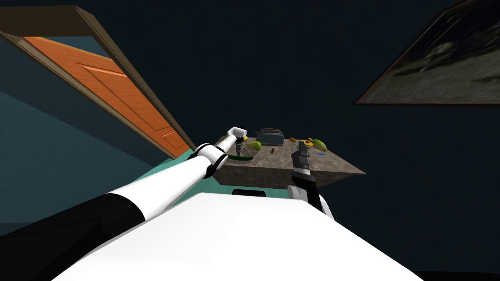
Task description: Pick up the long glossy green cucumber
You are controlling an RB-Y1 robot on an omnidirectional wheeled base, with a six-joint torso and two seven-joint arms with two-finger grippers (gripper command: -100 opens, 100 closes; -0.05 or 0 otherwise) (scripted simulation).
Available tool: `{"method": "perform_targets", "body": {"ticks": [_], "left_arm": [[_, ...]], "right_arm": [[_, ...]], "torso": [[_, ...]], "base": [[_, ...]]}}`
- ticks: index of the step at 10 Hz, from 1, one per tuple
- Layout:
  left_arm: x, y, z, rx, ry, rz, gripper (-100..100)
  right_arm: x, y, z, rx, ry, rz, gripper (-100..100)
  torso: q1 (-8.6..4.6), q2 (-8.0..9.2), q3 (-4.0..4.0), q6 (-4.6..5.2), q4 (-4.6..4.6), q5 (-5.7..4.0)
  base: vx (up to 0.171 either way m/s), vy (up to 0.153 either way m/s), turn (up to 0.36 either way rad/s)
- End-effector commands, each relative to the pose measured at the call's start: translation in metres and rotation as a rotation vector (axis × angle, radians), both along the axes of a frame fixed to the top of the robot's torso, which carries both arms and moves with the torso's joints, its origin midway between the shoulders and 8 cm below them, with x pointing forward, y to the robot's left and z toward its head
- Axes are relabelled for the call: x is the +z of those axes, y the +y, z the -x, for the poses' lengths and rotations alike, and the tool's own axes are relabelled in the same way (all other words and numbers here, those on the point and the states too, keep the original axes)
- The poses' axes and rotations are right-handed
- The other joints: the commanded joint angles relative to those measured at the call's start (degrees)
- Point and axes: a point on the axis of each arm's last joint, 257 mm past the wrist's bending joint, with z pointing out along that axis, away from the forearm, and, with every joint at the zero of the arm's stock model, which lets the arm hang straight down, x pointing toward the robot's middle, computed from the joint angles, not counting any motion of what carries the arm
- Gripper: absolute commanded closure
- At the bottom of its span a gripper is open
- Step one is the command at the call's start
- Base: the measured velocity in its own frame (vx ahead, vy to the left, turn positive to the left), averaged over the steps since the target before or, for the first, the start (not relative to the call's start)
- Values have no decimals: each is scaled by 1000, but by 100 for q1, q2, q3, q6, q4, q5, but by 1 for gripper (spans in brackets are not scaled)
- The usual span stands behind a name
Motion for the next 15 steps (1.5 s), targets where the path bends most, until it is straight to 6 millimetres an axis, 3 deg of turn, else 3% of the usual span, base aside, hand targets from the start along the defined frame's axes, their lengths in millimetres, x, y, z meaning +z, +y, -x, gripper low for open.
{"method": "perform_targets", "body": {"ticks": [1,8,11,13,14,15], "left_arm": [[3,-6,-1,15,9,15,-100],[-6,-15,12,68,81,43,-100],[-19,-35,31,92,145,73,-100],[-19,-35,31,92,145,73,-100],[-31,-52,48,92,195,88,-100],[-23,-60,39,74,162,101,-100]], "right_arm": [[0,0,0,0,0,0,0],[0,0,0,0,0,0,0],[0,0,0,0,0,0,0],[0,0,0,0,0,0,0],[0,0,0,0,0,0,0],[0,0,0,0,0,0,0]], "torso": [[0,0,0,0,0,0],[2,-2,-1,0,-1,0],[2,-8,-5,0,-2,0],[3,-13,-8,-1,-4,1],[-6,-7,-4,0,-2,-1],[-5,-12,-7,-1,-3,-1]], "base": [[4,38,-18],[12,41,-11],[31,52,-4],[28,29,0],[40,26,43],[45,35,11]]}}
